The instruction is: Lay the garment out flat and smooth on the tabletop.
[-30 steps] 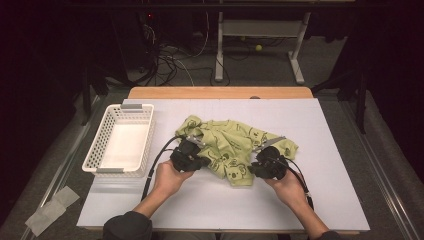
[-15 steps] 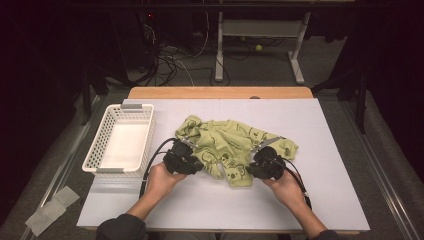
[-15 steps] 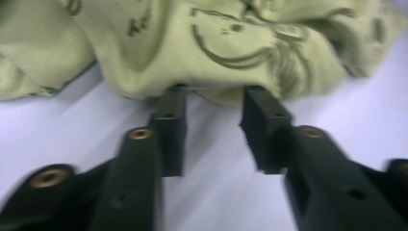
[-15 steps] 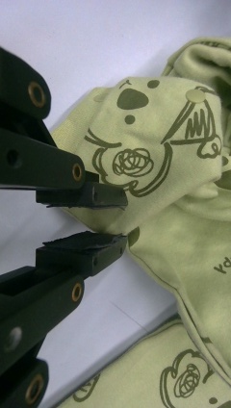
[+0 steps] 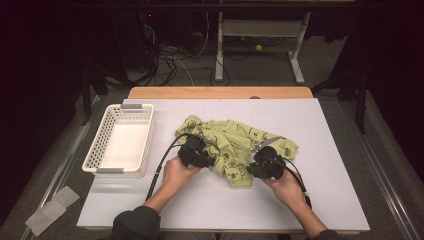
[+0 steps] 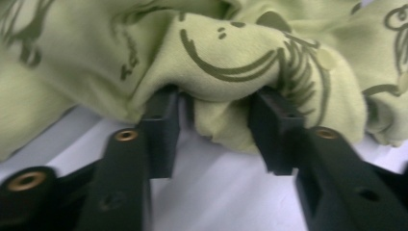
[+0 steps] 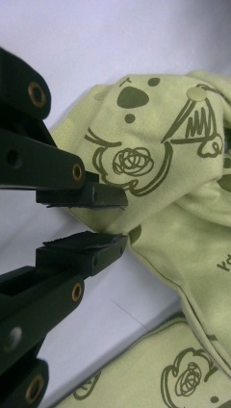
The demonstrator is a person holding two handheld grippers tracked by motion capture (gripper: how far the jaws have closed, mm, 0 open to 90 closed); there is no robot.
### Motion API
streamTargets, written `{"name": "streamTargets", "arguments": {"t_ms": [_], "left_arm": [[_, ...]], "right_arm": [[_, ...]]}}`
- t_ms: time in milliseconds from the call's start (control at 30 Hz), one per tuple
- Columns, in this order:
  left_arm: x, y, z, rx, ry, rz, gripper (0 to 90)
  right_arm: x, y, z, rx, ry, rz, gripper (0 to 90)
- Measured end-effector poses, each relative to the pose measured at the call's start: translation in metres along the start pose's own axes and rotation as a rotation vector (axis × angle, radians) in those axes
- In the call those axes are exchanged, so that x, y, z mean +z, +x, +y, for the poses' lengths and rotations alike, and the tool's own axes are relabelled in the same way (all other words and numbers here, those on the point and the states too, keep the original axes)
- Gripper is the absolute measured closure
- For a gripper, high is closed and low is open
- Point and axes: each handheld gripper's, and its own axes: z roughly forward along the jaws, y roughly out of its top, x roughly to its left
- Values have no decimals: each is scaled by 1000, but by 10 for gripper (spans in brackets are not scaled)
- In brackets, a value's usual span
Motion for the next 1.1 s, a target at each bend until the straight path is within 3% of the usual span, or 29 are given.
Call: {"name": "streamTargets", "arguments": {"t_ms": [167, 333, 533, 767, 967, 1100], "left_arm": [[-3, -2, -1, 17, 22, -11, 751], [-21, -8, -10, 71, 12, 28, 763], [-46, -19, -37, 120, -2, 63, 761], [-68, -16, -63, 82, 8, 67, 759], [-75, -12, -76, 51, 30, 84, 751], [-74, -7, -76, 34, -7, 97, 603]], "right_arm": [[0, 1, 0, -4, 2, -2, 767], [-3, 2, -1, -4, -4, 0, 767], [-5, 5, -2, -12, -15, 7, 771], [-7, 12, -1, -22, -24, 21, 771], [-7, 18, -1, -53, -28, 31, 768], [-9, 18, 0, -41, -39, 19, 741]]}}
